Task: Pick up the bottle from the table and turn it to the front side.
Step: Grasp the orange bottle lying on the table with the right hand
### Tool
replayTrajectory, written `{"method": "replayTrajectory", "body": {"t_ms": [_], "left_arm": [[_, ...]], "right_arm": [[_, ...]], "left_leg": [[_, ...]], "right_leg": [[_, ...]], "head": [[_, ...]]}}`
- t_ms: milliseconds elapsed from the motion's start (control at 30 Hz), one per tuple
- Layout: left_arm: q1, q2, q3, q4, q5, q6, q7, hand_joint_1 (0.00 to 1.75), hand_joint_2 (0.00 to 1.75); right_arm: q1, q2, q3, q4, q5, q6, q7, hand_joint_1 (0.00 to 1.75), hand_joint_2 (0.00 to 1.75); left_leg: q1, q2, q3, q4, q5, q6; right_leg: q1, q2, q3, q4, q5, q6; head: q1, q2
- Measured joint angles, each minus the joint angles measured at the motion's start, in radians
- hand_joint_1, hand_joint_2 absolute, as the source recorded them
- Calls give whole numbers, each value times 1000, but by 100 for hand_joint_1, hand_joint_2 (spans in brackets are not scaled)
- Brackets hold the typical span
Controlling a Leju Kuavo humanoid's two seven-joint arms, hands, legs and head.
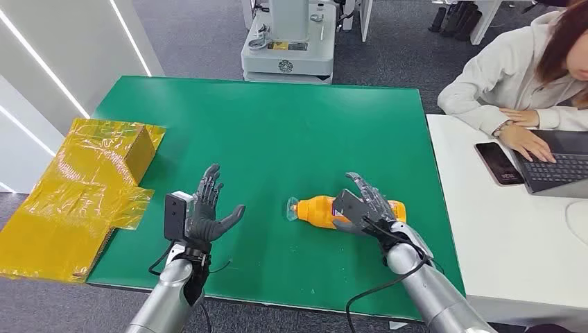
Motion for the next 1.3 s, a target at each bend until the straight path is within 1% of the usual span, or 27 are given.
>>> {"method": "replayTrajectory", "body": {"t_ms": [200,333,500,533,633,733,800,867,933,1067,1200,1300], "left_arm": [[1,3,0,2,15,-2,-1,0,175],[1,4,0,6,29,-4,-1,0,175],[-1,5,0,14,49,-17,2,0,175],[-1,5,0,15,52,-20,3,0,175],[2,8,0,19,60,-23,3,0,175],[8,10,0,21,66,-26,1,0,175],[9,11,0,24,68,-28,-1,0,175],[10,13,0,27,70,-31,-2,0,175],[10,14,0,30,73,-33,-2,0,175],[10,16,0,34,85,-34,-2,0,175],[13,21,0,37,93,-33,-3,0,175],[16,24,0,39,96,-33,-6,0,175]], "right_arm": [[-36,-59,49,32,19,38,19,0,175],[-55,-87,81,38,32,70,53,0,175],[-93,-121,126,53,64,136,101,0,175],[-101,-131,136,56,67,151,105,11,175],[-117,-160,158,62,62,192,107,62,175],[-126,-176,180,70,53,214,106,84,175],[-131,-180,194,79,48,214,105,114,175],[-137,-180,206,88,46,214,104,141,175],[-144,-180,217,97,46,215,103,148,175],[-160,-180,236,110,45,222,99,174,175],[-179,-180,252,122,36,237,94,175,175],[-180,-179,251,131,-24,233,58,175,175]], "left_leg": [[0,1,0,1,0,0],[0,1,0,2,0,1],[0,1,0,3,1,2],[0,0,0,3,1,2],[0,0,0,3,2,3],[0,1,0,4,2,3],[0,1,0,5,2,3],[0,1,0,5,2,3],[0,1,0,5,2,3],[0,1,0,5,2,4],[0,1,0,5,2,4],[0,1,0,5,2,4]], "right_leg": [[0,1,1,0,1,1],[0,0,1,0,1,1],[0,0,2,0,2,3],[0,0,2,0,3,3],[0,0,2,0,3,4],[0,1,3,0,4,4],[0,1,3,0,4,4],[0,1,3,0,4,5],[0,1,3,0,4,5],[0,1,4,0,5,5],[0,1,3,0,5,6],[0,1,3,0,5,6]], "head": [[0,0],[0,0],[0,0],[0,0],[0,0],[0,0],[0,0],[0,0],[0,0],[0,0],[0,0],[0,0]]}}
